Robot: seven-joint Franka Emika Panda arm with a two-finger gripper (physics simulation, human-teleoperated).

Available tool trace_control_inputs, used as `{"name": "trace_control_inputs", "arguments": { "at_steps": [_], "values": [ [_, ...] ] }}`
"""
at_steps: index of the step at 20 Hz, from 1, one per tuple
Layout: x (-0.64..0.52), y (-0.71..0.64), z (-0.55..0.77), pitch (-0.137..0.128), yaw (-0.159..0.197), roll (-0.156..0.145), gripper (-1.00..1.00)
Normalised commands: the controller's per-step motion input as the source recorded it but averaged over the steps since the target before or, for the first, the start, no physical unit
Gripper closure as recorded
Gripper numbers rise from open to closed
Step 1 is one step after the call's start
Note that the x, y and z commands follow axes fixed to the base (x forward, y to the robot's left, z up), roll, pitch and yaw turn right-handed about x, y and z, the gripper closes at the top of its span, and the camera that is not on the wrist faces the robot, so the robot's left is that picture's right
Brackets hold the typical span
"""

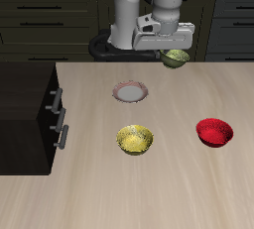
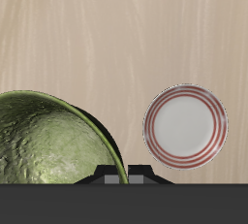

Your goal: Place the green bowl on the plate

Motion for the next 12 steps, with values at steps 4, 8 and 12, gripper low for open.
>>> {"name": "trace_control_inputs", "arguments": {
  "at_steps": [4,8,12],
  "values": [
    [-0.13,0.03,0.24,-0.043,-0.007,0.015,1.0],
    [0.01,0.01,0.05,0.0,0.003,0.005,1.0],
    [0.01,-0.07,0.04,0.003,0.004,0.008,1.0]
  ]
}}
